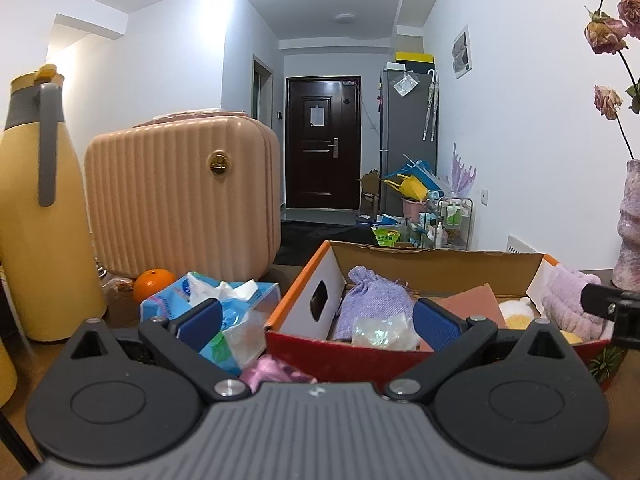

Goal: Organize soft objects
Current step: 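Withdraw both tools from the box back over the table, then grasp the white round sponge puff on the table with the right tool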

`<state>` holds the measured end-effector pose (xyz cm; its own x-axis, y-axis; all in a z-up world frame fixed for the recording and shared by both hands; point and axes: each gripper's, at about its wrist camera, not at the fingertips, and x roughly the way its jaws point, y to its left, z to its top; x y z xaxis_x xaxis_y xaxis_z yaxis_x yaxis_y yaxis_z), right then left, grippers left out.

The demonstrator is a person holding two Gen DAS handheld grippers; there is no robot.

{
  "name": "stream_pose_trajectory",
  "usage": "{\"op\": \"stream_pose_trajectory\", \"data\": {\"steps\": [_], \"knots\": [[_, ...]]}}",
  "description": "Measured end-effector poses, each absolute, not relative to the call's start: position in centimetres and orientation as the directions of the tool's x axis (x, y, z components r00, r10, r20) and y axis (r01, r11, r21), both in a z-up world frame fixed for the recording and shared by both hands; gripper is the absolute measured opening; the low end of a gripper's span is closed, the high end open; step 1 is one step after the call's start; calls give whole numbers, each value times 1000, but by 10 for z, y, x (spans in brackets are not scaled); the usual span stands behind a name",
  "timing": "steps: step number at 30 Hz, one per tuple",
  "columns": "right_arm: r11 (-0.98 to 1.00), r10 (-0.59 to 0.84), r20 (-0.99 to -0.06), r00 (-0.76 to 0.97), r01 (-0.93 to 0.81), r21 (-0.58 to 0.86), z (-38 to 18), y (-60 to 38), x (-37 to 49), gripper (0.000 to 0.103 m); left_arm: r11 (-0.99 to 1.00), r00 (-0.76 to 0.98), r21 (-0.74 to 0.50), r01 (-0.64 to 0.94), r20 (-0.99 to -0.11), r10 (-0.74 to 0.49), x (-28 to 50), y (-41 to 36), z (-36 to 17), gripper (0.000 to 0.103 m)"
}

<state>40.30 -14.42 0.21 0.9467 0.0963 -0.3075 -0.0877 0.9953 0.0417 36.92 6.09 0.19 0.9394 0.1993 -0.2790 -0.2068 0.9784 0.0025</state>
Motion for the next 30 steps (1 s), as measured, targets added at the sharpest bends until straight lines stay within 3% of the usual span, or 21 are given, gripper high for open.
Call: {"op": "stream_pose_trajectory", "data": {"steps": [30], "knots": [[990, 144, -291, 946, -140, 36, 6, -162, 306, 103, 975, 936, -2, -221, -282, 212, 302, 71, 1, 103]]}}
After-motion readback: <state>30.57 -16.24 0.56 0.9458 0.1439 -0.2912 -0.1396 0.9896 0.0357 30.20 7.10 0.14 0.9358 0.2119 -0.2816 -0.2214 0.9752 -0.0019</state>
